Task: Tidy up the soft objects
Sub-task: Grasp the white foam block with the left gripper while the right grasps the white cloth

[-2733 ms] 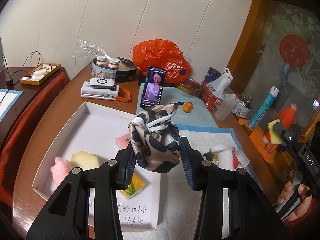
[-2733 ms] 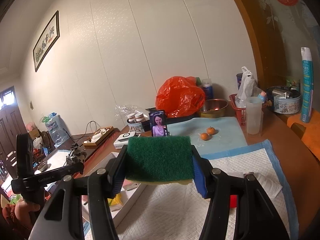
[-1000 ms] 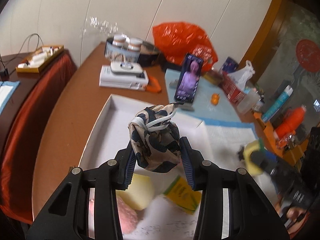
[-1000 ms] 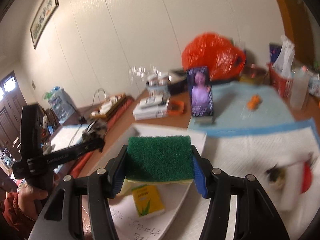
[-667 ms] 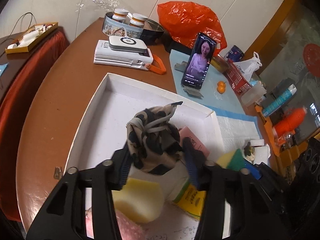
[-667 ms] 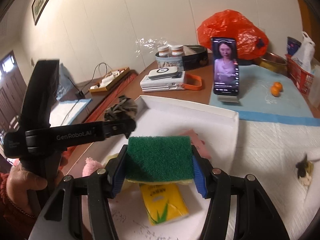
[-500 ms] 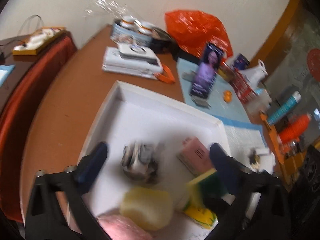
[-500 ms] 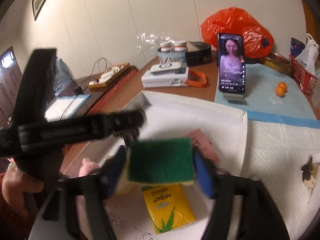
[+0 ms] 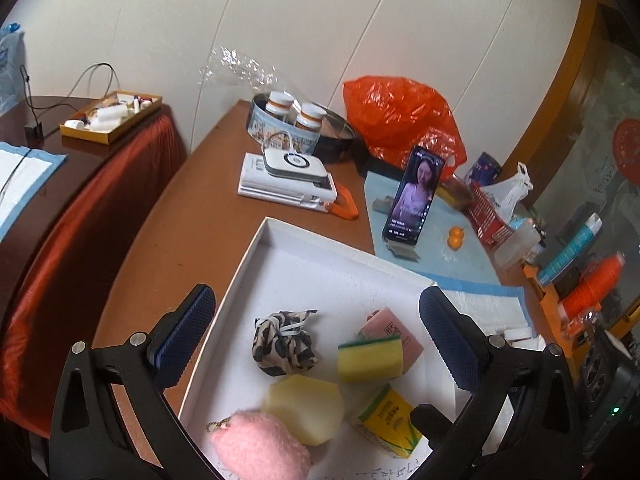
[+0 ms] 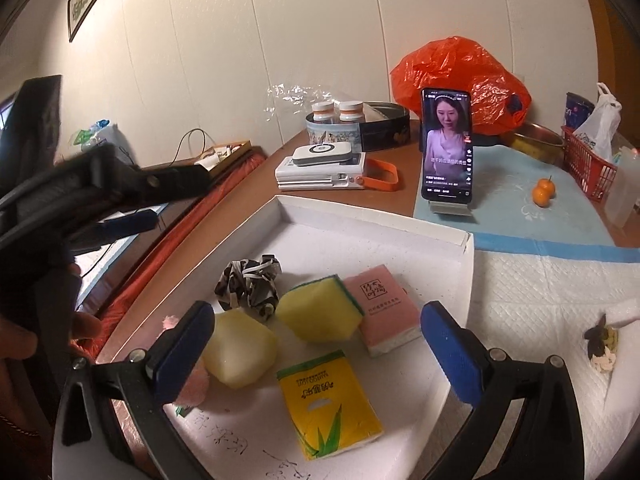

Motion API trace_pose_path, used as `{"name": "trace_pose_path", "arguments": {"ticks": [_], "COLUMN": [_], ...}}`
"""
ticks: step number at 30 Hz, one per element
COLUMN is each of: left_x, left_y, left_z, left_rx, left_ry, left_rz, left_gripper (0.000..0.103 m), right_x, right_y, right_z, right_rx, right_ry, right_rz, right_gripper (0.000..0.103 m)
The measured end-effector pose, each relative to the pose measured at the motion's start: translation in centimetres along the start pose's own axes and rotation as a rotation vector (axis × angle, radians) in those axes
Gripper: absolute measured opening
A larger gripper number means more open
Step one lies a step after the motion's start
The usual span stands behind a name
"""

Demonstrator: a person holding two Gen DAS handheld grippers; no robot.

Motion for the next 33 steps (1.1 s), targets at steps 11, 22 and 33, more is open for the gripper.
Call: {"name": "trace_pose_path", "arguments": {"ticks": [11, 22, 33], "left_x": [-2.3, -5.3, -9.3], "left_y": [1.7, 8.0, 17.6], "left_z": [-1.1, 2.2, 7.4], "left_rx": [0.024, -0.029, -0.153], "left_ry": [-0.006, -0.084, -0.177], "left_rz": [-0.009, 0.028, 0.122], "left_gripper": [0.103, 0.103, 0.103], "right_x": [-1.1, -2.2, -2.8], "right_y": [1.8, 9.1, 20.9], "right_z": [-2.2, -4.2, -8.1], "right_rx": [-0.015, -0.081, -0.164], "right_ry": [0.034, 0.059, 0.147], "right_rz": [0.049, 0.183, 0.329], "right_gripper": [0.103, 0.103, 0.103]}}
Point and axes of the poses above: each gripper's, at about its wrist camera, not at the fingertips, and z roughly the way its jaws point, y to its right, x to its top, the point moved 2 cm from there along z, roughly the way its jaws point, and after that the axes turned 14 degrees about -x, right-handed, at the moved point
